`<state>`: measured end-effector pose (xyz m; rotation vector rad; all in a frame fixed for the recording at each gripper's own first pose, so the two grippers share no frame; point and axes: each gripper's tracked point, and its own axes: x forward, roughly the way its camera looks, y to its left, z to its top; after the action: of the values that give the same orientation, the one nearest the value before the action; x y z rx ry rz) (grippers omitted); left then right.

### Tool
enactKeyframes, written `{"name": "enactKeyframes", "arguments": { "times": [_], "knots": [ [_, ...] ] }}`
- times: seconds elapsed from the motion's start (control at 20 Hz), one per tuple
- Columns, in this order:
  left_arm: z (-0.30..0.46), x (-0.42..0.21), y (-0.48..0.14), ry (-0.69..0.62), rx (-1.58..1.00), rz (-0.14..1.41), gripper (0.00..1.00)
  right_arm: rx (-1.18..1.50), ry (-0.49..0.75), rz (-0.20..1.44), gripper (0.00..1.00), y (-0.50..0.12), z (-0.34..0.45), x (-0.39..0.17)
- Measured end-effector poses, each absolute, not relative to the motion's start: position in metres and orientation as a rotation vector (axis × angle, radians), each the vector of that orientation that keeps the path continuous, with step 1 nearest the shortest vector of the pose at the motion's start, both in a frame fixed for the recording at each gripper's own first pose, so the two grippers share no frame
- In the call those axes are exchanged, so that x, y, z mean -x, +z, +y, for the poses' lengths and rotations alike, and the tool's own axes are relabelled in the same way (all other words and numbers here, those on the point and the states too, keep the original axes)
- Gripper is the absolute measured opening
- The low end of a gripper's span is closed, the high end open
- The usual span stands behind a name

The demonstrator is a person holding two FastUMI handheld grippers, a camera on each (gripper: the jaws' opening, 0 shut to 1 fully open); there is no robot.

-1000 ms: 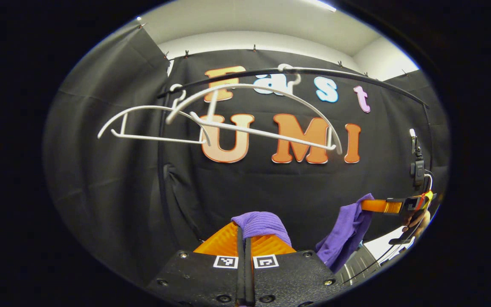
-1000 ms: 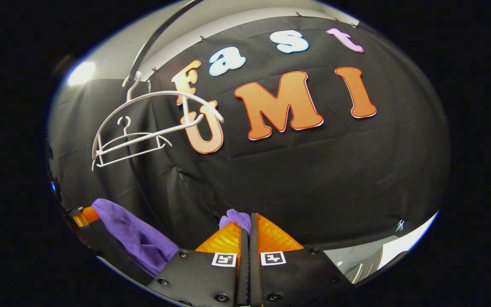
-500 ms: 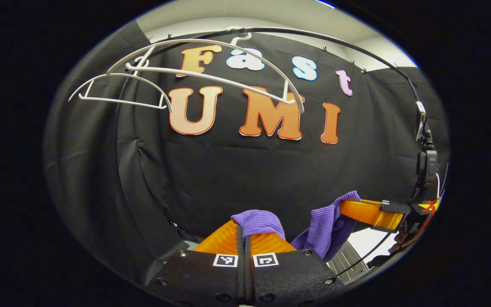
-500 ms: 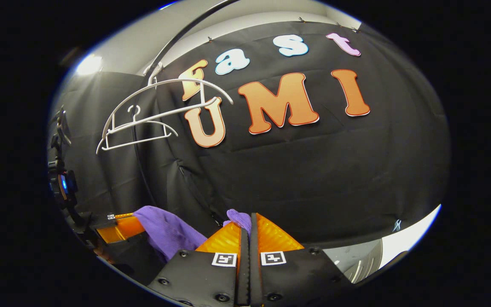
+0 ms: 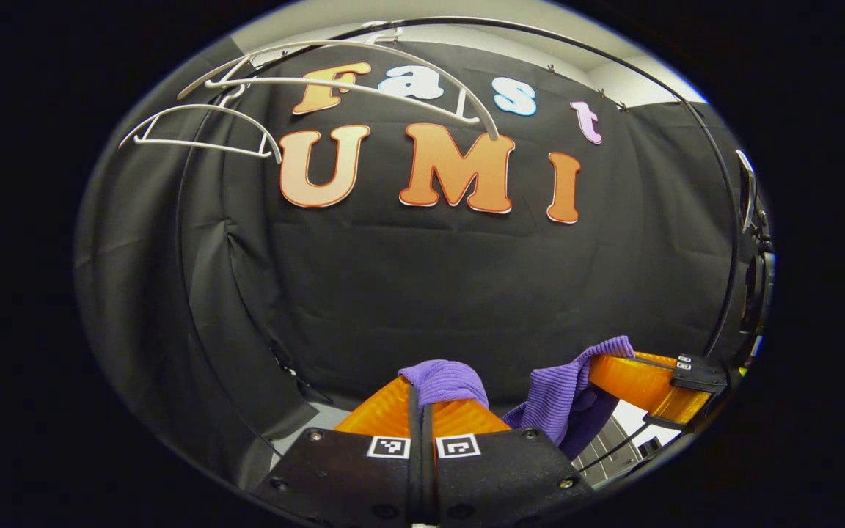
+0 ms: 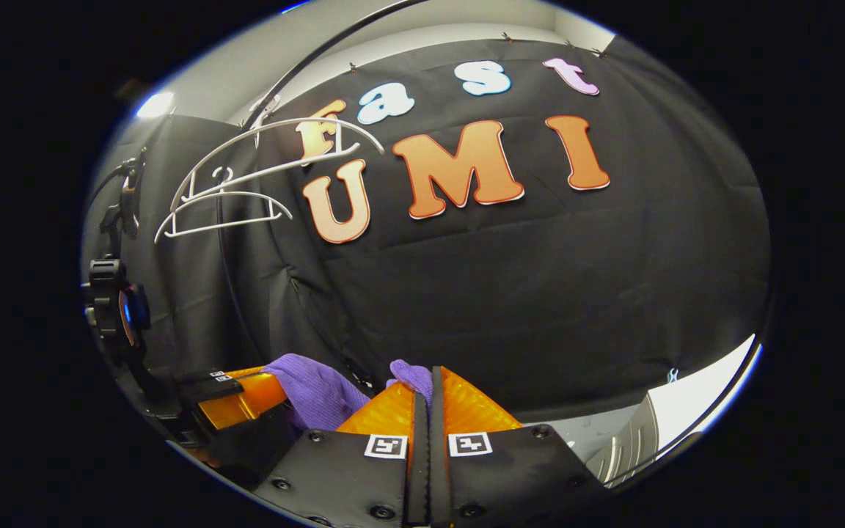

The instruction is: Grasp the clothes on the hanger with both hands and then place them into the laundry hamper below.

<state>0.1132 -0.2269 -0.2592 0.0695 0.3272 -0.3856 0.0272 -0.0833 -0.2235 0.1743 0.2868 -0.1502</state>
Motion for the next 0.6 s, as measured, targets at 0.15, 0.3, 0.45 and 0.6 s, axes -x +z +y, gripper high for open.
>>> {"name": "enactKeyframes", "arguments": {
  "times": [0.15, 0.3, 0.45, 0.6],
  "knots": [
    [-0.224, -0.115, -0.287, -0.366, -0.075, 0.353, 0.00, -0.234, -0.168, 0.306, 0.07, -0.251, -0.091, -0.026],
    [-0.221, -0.115, -0.334, -0.344, -0.075, 0.446, 0.00, -0.238, -0.207, 0.359, 0.07, -0.287, -0.106, -0.028],
    [-0.221, -0.116, -0.368, -0.326, -0.066, 0.517, 0.00, -0.243, -0.228, 0.399, 0.07, -0.315, -0.115, -0.031],
    [-0.220, -0.114, -0.404, -0.329, -0.081, 0.572, 0.01, -0.229, -0.240, 0.443, 0.07, -0.345, -0.124, -0.036]
  ]
}}
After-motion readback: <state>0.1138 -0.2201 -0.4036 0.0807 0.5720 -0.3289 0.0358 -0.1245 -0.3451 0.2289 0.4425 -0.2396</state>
